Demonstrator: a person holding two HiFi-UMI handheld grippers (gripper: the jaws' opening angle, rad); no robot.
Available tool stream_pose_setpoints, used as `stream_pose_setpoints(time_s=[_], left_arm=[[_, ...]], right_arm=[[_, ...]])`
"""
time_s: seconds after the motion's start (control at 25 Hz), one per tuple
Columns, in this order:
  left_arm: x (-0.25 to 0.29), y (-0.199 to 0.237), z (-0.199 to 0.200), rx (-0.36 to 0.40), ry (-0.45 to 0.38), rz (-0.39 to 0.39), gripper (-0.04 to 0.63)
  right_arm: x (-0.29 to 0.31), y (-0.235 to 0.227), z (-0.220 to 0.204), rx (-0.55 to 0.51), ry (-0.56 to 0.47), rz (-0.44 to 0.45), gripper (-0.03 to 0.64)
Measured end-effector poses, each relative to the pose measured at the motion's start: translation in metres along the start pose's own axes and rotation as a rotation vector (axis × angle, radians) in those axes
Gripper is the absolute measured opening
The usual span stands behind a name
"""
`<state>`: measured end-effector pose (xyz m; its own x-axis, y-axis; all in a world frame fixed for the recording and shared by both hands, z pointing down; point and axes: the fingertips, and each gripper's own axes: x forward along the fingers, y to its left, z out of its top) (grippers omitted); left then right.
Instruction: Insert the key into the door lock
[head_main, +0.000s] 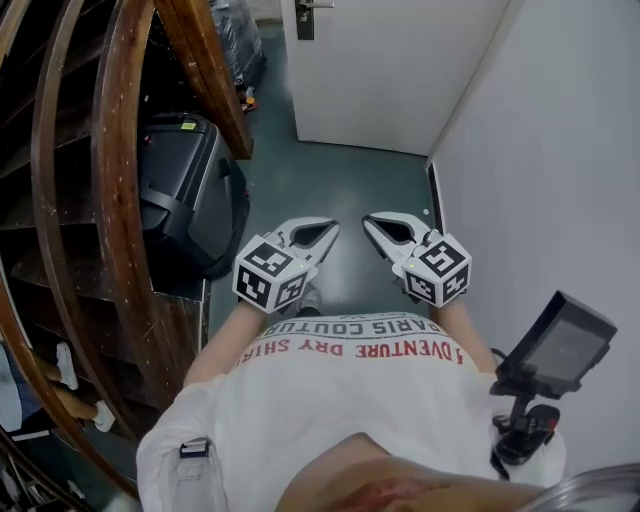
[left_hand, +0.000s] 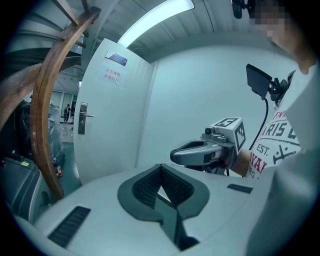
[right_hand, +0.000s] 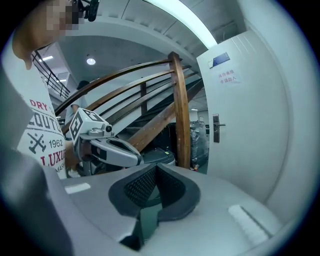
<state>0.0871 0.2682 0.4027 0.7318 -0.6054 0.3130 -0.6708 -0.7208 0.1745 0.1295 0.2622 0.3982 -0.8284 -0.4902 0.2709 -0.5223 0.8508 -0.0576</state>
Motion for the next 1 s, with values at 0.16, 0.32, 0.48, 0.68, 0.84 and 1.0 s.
stream_pose_setpoints(time_s=[0.16, 0.32, 0.48, 0.68, 0.84, 1.0], left_arm=[[-0.013, -0.019, -0.004, 0.009, -0.009, 0.006, 0.002], [-0.02, -0.028, -0.006, 0.02, -0.015, 0.01, 0.002], [-0.026, -0.032, -0.008, 0.022, -0.013, 0.005, 0.002], [-0.026, -0.031, 0.004, 0.036, -0.015, 0.008, 0.002], [-0.024, -0.035, 0.002, 0.04, -0.008, 0.003, 0.002], [-0.022, -0.041, -0.003, 0.046, 0.001, -0.002, 0.002]], right_arm=[[-0.012, 0.018, -0.001, -0.029, 0.001, -0.006, 0.002], [-0.017, 0.028, 0.0, -0.038, -0.01, -0.003, 0.002], [-0.018, 0.035, 0.002, -0.037, -0.02, 0.002, 0.002], [-0.017, 0.032, 0.011, -0.046, -0.021, 0.002, 0.002], [-0.019, 0.032, 0.009, -0.044, -0.02, 0.003, 0.002], [-0.023, 0.034, 0.004, -0.037, -0.023, 0.005, 0.002]])
